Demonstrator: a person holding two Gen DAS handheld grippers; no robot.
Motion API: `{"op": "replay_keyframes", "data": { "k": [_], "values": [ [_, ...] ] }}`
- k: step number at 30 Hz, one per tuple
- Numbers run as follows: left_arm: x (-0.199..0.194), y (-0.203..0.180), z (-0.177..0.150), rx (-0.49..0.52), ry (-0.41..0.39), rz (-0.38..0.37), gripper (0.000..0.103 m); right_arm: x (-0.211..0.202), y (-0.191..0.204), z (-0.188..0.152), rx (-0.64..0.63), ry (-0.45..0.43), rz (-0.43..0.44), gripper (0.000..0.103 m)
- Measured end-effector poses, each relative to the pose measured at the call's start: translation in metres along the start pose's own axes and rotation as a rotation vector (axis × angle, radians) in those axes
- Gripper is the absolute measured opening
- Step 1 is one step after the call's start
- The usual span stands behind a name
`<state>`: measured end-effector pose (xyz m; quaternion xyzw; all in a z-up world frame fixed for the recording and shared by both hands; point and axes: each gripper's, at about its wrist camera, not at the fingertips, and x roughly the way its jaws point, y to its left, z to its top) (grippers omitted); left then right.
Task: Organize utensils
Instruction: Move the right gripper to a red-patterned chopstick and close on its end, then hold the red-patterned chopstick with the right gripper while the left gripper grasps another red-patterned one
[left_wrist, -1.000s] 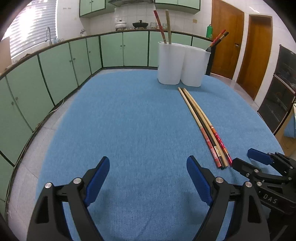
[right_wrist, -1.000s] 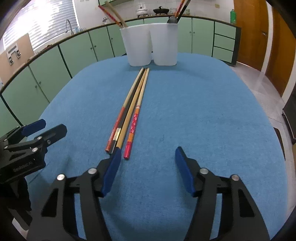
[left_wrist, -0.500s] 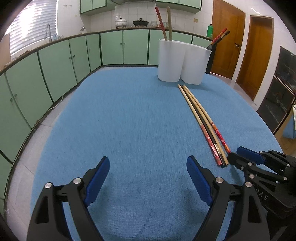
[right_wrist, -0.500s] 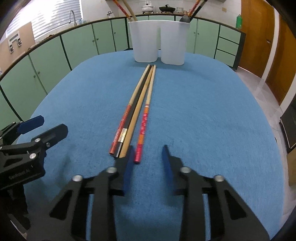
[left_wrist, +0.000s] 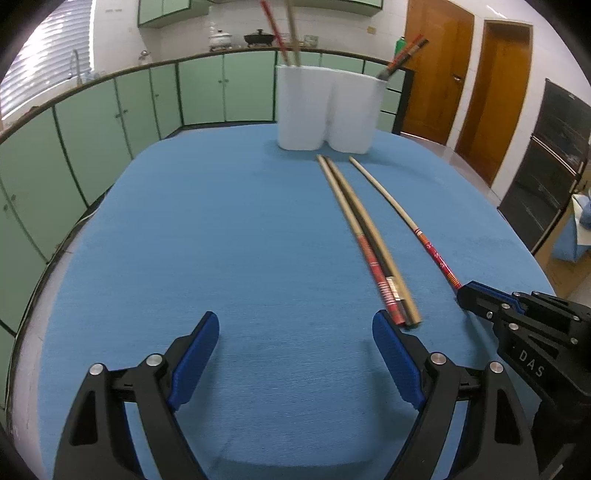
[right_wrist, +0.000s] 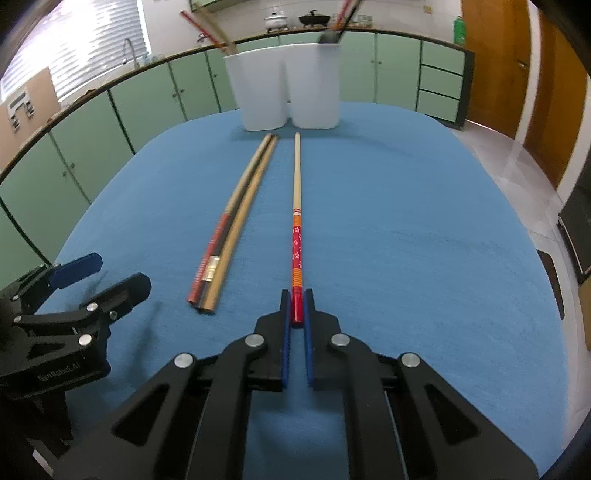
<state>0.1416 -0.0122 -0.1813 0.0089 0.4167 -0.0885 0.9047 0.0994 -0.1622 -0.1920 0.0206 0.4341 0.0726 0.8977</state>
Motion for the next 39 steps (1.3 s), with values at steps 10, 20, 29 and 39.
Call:
{"op": "replay_keyframes", "data": {
  "k": [10, 20, 29, 39],
  "values": [
    [0.012, -0.022, 0.002, 0.045, 0.035, -0.005, 0.084, -0.004, -0.023, -0.006, 0.047, -0.002, 0.004, 0.005],
    [0.012, -0.021, 0.002, 0.038, 0.05, 0.02, 0.085, -0.005, -0.025, -0.006, 0.045, 0.0, 0.018, 0.006],
    [-0.001, -0.006, -0.004, 0.013, 0.034, 0.031, 0.084, -0.012, -0.02, -0.009, -0.018, -0.002, 0.028, 0.015],
    [0.002, -0.024, 0.002, 0.053, 0.025, -0.002, 0.084, -0.015, -0.03, -0.012, 0.009, 0.002, 0.021, 0.02]
  ]
}}
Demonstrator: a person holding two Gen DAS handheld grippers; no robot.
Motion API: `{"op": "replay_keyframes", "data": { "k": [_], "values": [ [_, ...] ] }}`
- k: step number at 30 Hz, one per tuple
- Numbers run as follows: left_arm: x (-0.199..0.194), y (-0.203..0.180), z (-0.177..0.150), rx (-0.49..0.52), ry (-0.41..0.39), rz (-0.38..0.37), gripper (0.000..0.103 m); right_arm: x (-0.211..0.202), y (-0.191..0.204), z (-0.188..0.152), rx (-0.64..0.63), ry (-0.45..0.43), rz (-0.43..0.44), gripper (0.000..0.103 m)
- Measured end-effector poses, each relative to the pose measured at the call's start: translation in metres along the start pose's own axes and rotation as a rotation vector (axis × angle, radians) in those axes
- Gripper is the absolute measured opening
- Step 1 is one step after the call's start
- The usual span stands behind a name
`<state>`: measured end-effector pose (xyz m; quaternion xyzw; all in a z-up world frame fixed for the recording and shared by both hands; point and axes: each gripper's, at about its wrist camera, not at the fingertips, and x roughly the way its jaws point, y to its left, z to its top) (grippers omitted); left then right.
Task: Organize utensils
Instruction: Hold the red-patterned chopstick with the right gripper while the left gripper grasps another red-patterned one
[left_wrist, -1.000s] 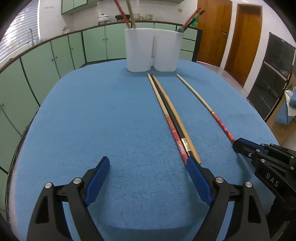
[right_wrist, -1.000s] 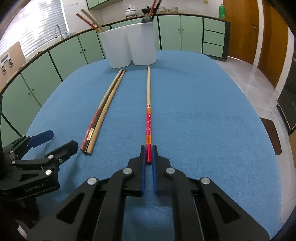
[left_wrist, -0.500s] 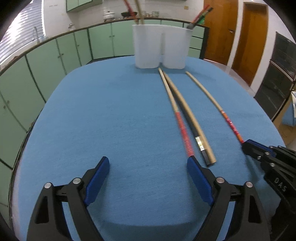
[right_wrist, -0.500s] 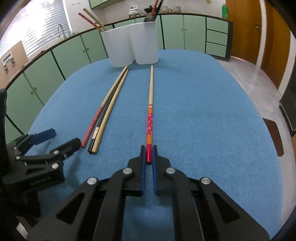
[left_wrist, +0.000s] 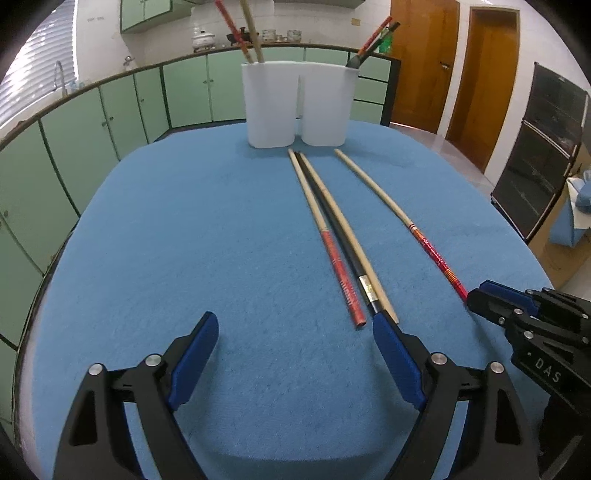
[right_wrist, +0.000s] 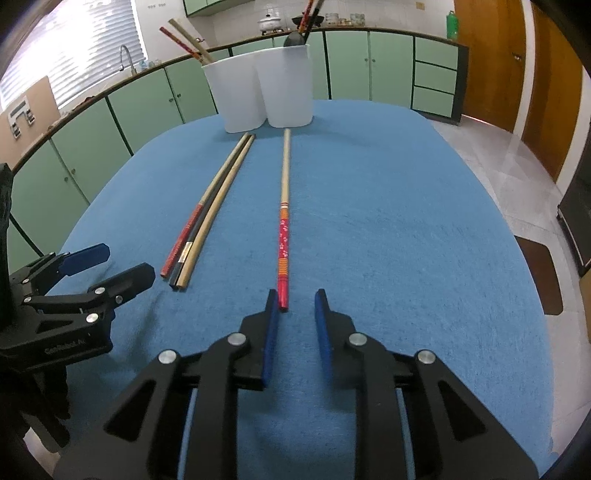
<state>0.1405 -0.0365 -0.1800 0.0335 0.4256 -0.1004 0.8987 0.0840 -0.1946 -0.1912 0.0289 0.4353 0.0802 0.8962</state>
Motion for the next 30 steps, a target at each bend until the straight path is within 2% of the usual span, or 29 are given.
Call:
{"op": "replay_keyframes", "data": {
  "k": [7, 11, 20, 23, 26, 27, 29, 30],
  "values": [
    [0.016, -0.003, 0.004, -0.005, 0.038, 0.021, 0.084, 0.001, 0.003, 0.0, -0.008, 0.0, -0.002, 0.022],
    [0.017, -0.004, 0.005, -0.002, 0.041, 0.033, 0.084, -0.002, 0.002, -0.001, -0.016, -0.006, 0.028, 0.032],
    [0.02, -0.001, 0.01, -0.015, 0.041, 0.031, 0.082, -0.005, -0.002, -0.005, -0.024, -0.004, 0.052, 0.032],
    [0.021, -0.001, 0.011, -0.019, 0.039, 0.026, 0.076, -0.001, 0.003, -0.002, -0.04, -0.001, 0.051, 0.029],
    [0.021, -0.002, 0.012, -0.019, 0.035, 0.02, 0.066, 0.004, 0.005, 0.003, -0.043, 0.006, 0.055, 0.019],
    [0.021, -0.002, 0.013, -0.018, 0.034, 0.019, 0.062, 0.007, 0.007, 0.005, -0.049, 0.011, 0.055, 0.012],
    [0.021, -0.005, 0.014, -0.01, 0.029, 0.011, 0.052, 0.008, 0.008, 0.005, -0.054, 0.014, 0.049, 0.006],
    [0.021, -0.006, 0.014, -0.008, 0.027, 0.008, 0.043, 0.009, 0.009, 0.005, -0.059, 0.015, 0.043, 0.005]
  ]
}}
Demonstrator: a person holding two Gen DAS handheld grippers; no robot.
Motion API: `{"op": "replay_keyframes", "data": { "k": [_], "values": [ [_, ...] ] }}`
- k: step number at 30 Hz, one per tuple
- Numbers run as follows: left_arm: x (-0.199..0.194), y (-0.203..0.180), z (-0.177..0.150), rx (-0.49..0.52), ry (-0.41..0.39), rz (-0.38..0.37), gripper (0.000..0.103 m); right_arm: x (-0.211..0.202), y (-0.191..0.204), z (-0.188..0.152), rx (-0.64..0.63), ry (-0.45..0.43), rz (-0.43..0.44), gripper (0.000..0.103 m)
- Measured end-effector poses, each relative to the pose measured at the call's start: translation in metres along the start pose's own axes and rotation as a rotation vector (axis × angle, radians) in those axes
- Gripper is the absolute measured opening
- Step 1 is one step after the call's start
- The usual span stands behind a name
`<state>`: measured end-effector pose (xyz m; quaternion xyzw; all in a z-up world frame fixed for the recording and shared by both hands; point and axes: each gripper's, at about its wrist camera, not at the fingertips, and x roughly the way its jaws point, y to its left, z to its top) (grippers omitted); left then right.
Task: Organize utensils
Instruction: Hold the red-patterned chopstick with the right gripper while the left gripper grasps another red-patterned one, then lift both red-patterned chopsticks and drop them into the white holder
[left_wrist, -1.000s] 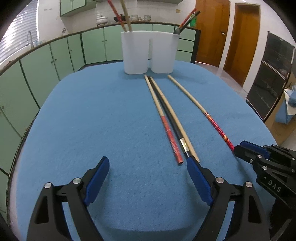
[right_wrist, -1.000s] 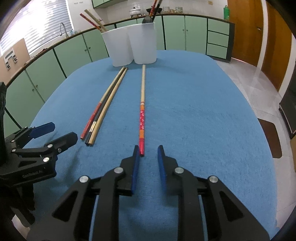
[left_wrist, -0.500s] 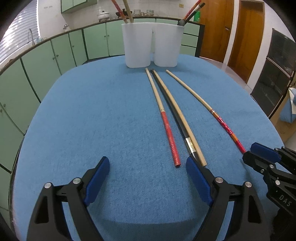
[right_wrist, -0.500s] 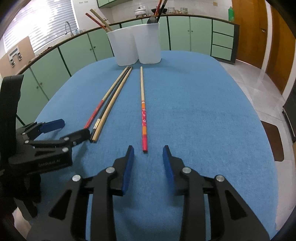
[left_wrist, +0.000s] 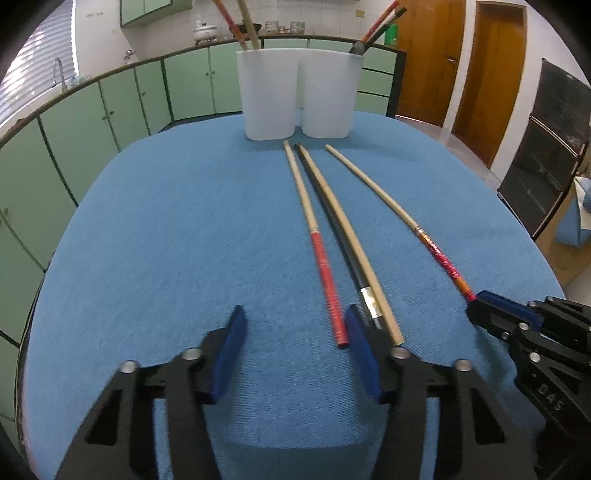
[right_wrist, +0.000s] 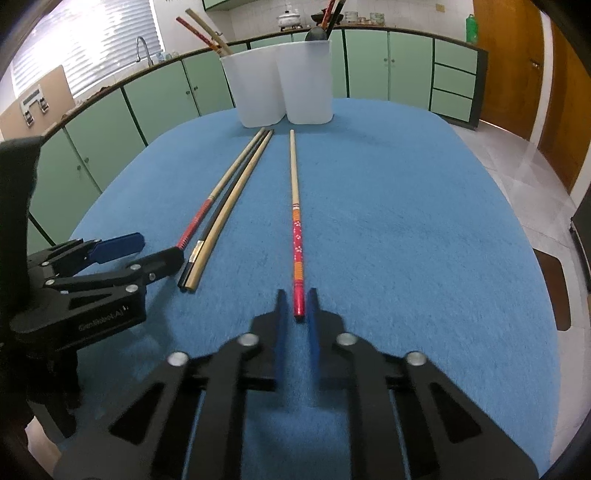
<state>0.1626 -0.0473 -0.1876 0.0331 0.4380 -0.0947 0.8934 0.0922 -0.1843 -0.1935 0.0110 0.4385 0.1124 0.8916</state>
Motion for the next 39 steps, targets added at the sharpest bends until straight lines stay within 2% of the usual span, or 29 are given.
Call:
{"op": "replay_keyframes", "data": {
  "k": [1, 2, 4, 6, 10, 17, 23, 29, 39],
  "values": [
    [0.0, -0.001, 0.0, 0.0, -0.002, -0.005, 0.033, 0.0, 0.001, 0.0, -0.003, -0.002, -0.003, 0.005],
    [0.0, -0.002, 0.001, -0.002, -0.003, -0.011, 0.029, -0.001, 0.001, -0.001, -0.005, -0.003, -0.006, 0.005],
    [0.0, -0.004, 0.0, -0.005, -0.004, -0.02, 0.014, -0.002, 0.001, -0.001, -0.004, -0.006, -0.009, 0.005],
    [-0.001, -0.005, 0.0, -0.005, -0.005, -0.028, 0.006, -0.003, 0.002, -0.001, -0.004, -0.01, -0.01, 0.005],
    [-0.007, -0.003, -0.002, -0.015, -0.004, -0.042, 0.006, -0.015, 0.004, 0.001, -0.004, -0.037, -0.001, 0.005],
    [-0.046, 0.01, 0.006, -0.016, -0.079, -0.044, 0.006, -0.051, 0.002, 0.021, -0.006, -0.123, 0.01, 0.005],
    [-0.094, 0.021, 0.03, -0.014, -0.191, -0.043, 0.006, -0.084, 0.002, 0.049, -0.024, -0.214, 0.007, 0.005],
    [-0.123, 0.033, 0.053, -0.035, -0.275, -0.071, 0.006, -0.113, 0.001, 0.08, -0.034, -0.282, 0.035, 0.005],
    [-0.143, 0.038, 0.096, -0.015, -0.335, -0.109, 0.006, -0.138, 0.005, 0.144, -0.049, -0.326, 0.088, 0.005]
  ]
}}
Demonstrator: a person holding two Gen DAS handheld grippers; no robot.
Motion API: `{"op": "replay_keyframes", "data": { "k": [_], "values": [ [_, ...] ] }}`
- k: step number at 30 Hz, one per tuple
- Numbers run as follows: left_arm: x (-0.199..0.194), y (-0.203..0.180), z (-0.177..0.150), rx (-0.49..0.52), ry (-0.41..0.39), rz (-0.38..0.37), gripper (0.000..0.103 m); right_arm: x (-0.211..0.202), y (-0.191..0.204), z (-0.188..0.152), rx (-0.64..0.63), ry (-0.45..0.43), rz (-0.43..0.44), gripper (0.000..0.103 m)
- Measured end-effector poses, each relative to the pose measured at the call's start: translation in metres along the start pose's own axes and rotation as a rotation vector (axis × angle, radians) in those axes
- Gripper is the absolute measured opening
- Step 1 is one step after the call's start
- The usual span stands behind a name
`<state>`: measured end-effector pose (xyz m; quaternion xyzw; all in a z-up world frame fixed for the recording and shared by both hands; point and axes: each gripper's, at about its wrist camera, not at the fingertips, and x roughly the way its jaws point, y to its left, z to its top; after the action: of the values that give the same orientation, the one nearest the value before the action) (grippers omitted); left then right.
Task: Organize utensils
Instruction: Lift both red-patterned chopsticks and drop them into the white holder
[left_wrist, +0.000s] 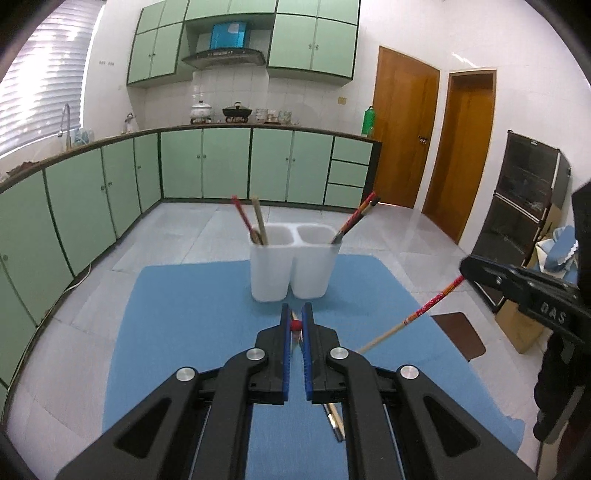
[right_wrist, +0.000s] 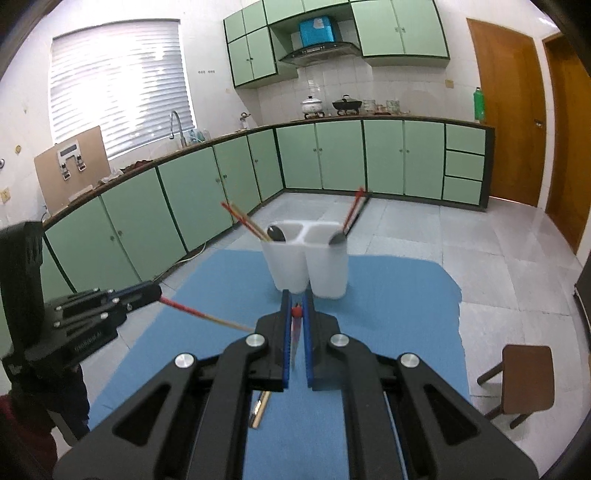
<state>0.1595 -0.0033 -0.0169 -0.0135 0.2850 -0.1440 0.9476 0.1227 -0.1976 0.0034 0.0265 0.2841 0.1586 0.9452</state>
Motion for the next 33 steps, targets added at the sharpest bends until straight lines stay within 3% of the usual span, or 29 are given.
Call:
{"op": "replay_keyframes", "data": {
  "k": [13, 22, 28, 33],
  "values": [
    [0.007, -0.008, 0.044, 0.041, -0.049, -0.043, 0.006, 0.006, 0.001, 0.069, -0.055, -0.062, 0.008, 0.005],
    [0.001, -0.014, 0.122, 0.075, -0.207, -0.031, 0.006, 0.011, -0.012, 0.15, -0.051, -0.186, -0.013, 0.005],
    [0.03, -0.011, 0.161, 0.083, -0.256, 0.005, 0.006, 0.043, -0.028, 0.183, -0.037, -0.222, -0.057, 0.005],
    [0.075, -0.005, 0.163, 0.073, -0.238, 0.032, 0.006, 0.088, -0.043, 0.182, -0.033, -0.193, -0.096, 0.005]
  ]
}}
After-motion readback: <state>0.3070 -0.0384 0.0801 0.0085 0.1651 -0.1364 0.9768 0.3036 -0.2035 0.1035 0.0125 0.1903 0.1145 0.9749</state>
